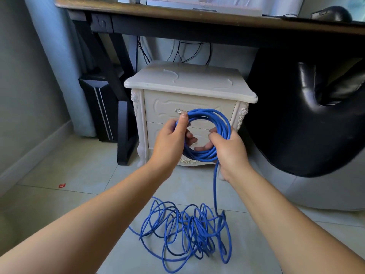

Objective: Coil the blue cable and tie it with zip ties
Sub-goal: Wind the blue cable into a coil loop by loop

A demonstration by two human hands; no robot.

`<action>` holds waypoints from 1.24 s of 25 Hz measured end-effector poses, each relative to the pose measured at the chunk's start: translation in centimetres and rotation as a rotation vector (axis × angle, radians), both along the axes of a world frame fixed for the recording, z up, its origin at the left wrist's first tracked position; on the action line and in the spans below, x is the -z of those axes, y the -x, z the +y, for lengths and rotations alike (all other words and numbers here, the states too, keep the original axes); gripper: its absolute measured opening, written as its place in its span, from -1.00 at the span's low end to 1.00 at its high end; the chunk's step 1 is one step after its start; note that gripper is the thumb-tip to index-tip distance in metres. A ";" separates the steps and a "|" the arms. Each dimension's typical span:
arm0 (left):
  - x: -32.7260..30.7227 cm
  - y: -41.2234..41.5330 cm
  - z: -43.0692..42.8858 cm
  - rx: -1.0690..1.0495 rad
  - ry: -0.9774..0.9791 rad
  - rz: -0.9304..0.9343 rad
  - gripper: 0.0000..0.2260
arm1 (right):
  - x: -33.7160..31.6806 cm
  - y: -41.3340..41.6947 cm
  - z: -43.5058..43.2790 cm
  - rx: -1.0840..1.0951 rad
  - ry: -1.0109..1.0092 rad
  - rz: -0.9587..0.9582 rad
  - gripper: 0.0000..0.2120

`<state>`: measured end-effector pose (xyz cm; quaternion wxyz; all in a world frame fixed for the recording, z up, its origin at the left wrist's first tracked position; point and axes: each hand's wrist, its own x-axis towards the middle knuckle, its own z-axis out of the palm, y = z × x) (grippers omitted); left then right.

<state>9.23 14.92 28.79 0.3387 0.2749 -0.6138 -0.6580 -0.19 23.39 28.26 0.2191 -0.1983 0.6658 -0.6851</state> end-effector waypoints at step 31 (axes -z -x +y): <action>-0.1 0.5 -1.3 -0.125 -0.267 0.044 -0.83 | 0.7 -1.4 0.3 -0.161 -0.102 0.006 -0.84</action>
